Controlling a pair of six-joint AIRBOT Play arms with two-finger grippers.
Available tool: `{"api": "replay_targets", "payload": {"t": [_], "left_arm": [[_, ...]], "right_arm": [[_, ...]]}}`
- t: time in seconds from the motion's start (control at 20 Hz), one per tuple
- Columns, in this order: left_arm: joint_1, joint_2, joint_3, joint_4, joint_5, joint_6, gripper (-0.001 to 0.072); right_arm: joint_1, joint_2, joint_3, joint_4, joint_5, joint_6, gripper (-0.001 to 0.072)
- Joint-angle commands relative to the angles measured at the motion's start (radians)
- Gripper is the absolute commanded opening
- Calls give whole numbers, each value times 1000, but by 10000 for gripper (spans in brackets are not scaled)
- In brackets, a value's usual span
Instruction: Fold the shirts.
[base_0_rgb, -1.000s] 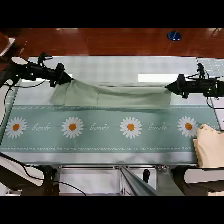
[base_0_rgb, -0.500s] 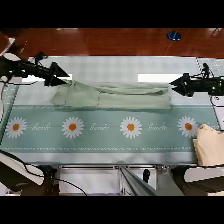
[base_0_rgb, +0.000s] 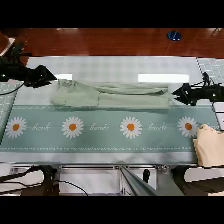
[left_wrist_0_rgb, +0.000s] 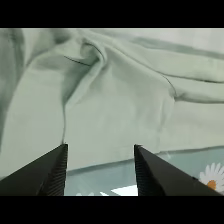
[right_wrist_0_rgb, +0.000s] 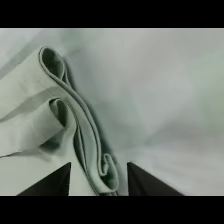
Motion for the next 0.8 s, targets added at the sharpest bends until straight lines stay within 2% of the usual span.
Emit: {"api": "replay_targets", "payload": {"t": [0.0, 0.1, 0.15, 0.2, 0.25, 0.35, 0.45, 0.5, 0.55, 0.7, 0.75], "left_arm": [[-80, 92, -111, 27, 78, 23, 503], [-131, 88, -111, 27, 127, 23, 503], [-156, 86, -111, 27, 160, 23, 502], [-180, 83, -111, 27, 192, 23, 500], [-199, 80, -111, 27, 212, 19, 475], [-232, 75, -111, 12, 219, 22, 29], [-271, 73, -111, 8, 225, 23, 25], [-300, 71, -111, 9, 233, 45, 25], [-346, 67, -111, 9, 239, 101, 25], [-522, 27, -111, 8, 351, 111, 25], [-579, 4, -108, 8, 405, 89, 25]], "right_arm": [[66, -46, -15, 71, -24, -26, 408], [116, -66, -15, 78, -16, -29, 391], [139, -65, -14, 79, -16, -28, 276], [151, -62, -3, 87, 5, -35, 46], [153, -50, 11, 90, 32, -48, 27], [143, 21, 28, 58, 72, -40, 27], [138, 143, 28, -76, 105, 19, 27], [142, 211, 22, -158, 131, 55, 26], [146, 296, -2, -215, 149, 92, 27], [146, 590, -139, -222, 159, 98, 26], [146, 693, -183, -221, 163, 109, 26]]}}
